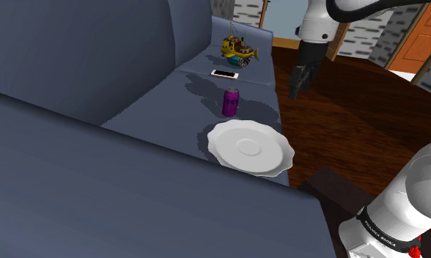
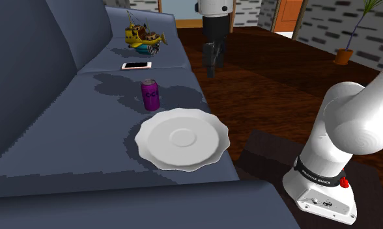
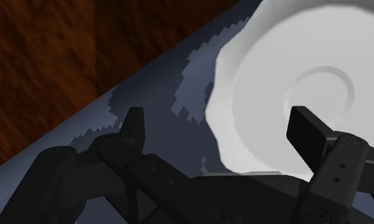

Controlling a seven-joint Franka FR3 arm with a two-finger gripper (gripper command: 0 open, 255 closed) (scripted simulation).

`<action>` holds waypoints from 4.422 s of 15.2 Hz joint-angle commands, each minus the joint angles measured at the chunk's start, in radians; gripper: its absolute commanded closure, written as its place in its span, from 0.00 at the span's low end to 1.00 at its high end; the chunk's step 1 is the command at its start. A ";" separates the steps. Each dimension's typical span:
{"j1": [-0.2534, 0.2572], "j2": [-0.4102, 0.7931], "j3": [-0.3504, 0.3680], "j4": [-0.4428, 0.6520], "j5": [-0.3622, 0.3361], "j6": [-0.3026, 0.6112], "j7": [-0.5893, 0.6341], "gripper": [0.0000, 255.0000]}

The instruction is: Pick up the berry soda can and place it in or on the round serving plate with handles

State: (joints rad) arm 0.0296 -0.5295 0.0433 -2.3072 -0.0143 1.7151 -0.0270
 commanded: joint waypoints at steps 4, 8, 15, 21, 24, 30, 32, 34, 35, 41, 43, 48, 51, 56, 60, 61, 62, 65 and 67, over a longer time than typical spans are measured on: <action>0.005 0.195 0.017 0.122 0.010 0.090 0.026 0.00; 0.011 0.343 0.032 0.240 0.012 0.133 0.048 0.00; 0.025 0.604 0.050 0.497 0.004 0.161 0.086 0.00; 0.032 0.706 0.054 0.573 -0.002 0.194 0.099 0.00; 0.032 0.713 0.054 0.543 -0.003 0.232 0.100 0.00; 0.032 0.718 0.054 0.528 -0.003 0.252 0.100 0.00; 0.032 0.718 0.054 0.528 -0.003 0.252 0.100 0.00; 0.032 0.718 0.054 0.528 -0.003 0.252 0.100 1.00; 0.032 0.718 0.054 0.528 -0.003 0.252 0.100 1.00; 0.032 0.717 0.054 0.527 -0.003 0.253 0.101 1.00; 0.032 0.718 0.054 0.528 -0.003 0.252 0.100 1.00; 0.032 0.705 0.054 0.578 -0.002 0.189 0.099 1.00; 0.032 0.700 0.054 0.612 -0.001 0.150 0.099 1.00; 0.033 0.695 0.055 0.674 0.000 0.084 0.099 1.00; 0.033 0.696 0.055 0.728 0.000 0.030 0.098 1.00; 0.033 0.697 0.055 0.740 0.000 0.019 0.098 1.00; 0.038 0.659 0.060 0.695 0.003 0.027 0.108 1.00; 0.054 0.552 0.075 0.573 0.013 0.042 0.138 1.00; 0.065 0.484 0.086 0.500 0.022 0.047 0.159 1.00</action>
State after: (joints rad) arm 0.0891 -0.0068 0.1234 -1.7656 0.0032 1.7596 0.1205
